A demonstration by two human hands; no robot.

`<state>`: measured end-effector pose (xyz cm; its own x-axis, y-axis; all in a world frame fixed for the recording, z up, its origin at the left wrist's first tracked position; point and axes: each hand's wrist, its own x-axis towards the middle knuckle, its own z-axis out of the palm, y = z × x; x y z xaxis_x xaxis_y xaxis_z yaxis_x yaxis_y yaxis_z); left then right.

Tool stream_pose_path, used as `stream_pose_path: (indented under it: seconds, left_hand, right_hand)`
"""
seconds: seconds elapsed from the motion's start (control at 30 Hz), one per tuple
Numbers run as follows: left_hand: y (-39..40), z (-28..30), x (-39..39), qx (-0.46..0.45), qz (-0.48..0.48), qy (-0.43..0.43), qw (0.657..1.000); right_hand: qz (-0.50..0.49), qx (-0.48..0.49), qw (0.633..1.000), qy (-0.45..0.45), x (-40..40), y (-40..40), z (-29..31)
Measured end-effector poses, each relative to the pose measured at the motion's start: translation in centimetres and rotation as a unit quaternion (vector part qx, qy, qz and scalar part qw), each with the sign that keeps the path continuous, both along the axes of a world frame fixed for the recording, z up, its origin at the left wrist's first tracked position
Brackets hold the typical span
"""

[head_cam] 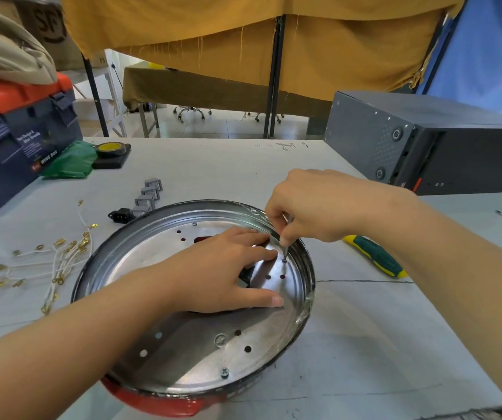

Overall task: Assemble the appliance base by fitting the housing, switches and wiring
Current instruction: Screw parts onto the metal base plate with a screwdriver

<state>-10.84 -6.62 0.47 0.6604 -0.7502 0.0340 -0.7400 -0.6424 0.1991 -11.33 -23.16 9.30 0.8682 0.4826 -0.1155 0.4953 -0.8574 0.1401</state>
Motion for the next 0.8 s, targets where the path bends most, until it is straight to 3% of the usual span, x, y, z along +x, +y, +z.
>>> stream_pose_path:
  seconds: [0.3, 0.57, 0.7, 0.8]
  left_hand:
    - [0.1, -0.3, 0.1, -0.006, -0.002, -0.005, 1.000]
    - [0.0, 0.0, 0.0, -0.010, 0.002, 0.003, 1.000]
    - [-0.1, 0.1, -0.1, -0.006, 0.007, 0.007, 1.000]
    - [0.0, 0.2, -0.1, 0.001, 0.005, 0.006, 1.000]
  right_hand:
    - [-0.103, 0.039, 0.994, 0.009, 0.2, 0.9, -0.3]
    - [-0.058, 0.033, 0.996, 0.053, -0.3, -0.2, -0.2]
    - [-0.054, 0.128, 0.981, 0.133, 0.0, -1.4, 0.3]
    - [-0.049, 0.254, 0.943, 0.209, 0.3, -2.4, 0.1]
